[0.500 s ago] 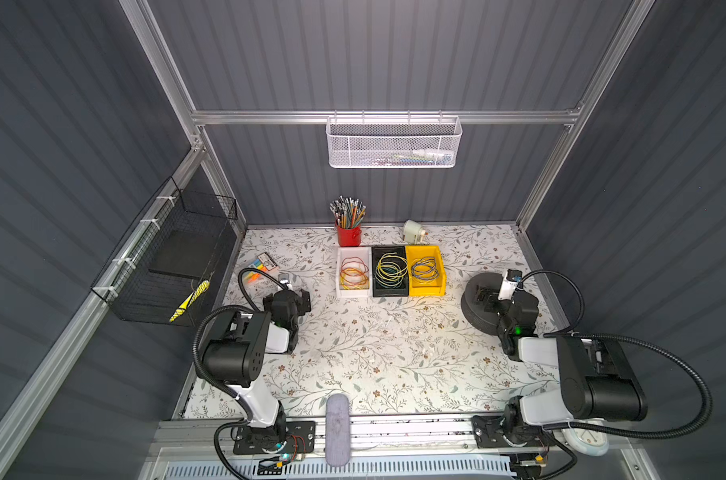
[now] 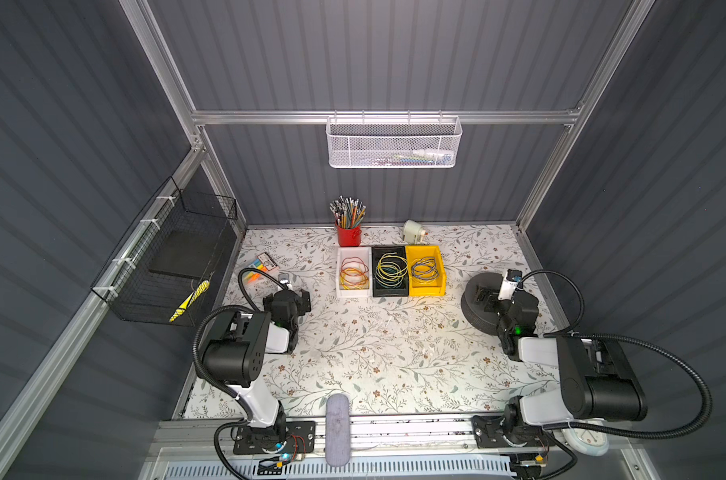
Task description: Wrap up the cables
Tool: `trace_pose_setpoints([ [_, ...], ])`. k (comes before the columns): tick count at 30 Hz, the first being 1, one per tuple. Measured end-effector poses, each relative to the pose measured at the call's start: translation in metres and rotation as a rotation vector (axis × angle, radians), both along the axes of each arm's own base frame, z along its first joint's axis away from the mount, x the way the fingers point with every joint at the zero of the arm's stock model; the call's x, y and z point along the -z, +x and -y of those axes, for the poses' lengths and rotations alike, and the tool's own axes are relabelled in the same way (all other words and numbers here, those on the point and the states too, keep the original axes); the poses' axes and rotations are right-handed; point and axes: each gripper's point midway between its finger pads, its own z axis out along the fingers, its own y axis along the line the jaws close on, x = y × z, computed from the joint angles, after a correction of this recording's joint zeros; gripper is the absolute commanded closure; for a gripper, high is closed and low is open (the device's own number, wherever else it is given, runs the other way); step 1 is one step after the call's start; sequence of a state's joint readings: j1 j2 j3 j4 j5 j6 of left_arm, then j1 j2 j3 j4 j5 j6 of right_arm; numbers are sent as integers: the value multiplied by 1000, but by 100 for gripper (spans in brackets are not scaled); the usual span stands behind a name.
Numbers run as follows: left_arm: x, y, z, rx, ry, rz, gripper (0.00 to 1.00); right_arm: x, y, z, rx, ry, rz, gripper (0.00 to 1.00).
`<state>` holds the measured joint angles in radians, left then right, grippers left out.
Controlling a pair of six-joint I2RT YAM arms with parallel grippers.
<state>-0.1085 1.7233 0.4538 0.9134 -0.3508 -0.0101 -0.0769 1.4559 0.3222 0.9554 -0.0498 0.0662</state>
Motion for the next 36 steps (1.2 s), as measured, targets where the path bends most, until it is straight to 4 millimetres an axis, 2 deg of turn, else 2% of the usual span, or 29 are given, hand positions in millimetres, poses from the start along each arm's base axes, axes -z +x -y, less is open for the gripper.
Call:
trace_pose_setpoints([
  [24,0,0,0,0,0,0,0,0,0,0,-2,1,0,1],
  [28,-1,-1,-3,-19,6,-21,0,-6,-5,5,33,0,-8,1],
  [29,-3,1,-4,-28,9,-38,0,-12,-6,7,42,4,-17,1],
  [31,-18,11,-5,-40,14,-44,0,-35,-3,10,59,23,-17,1],
  [34,-55,33,-10,-91,6,-36,0,-102,9,12,64,58,49,4],
  [36,-87,45,-12,-129,-17,-28,0,-148,7,12,67,91,90,6],
])
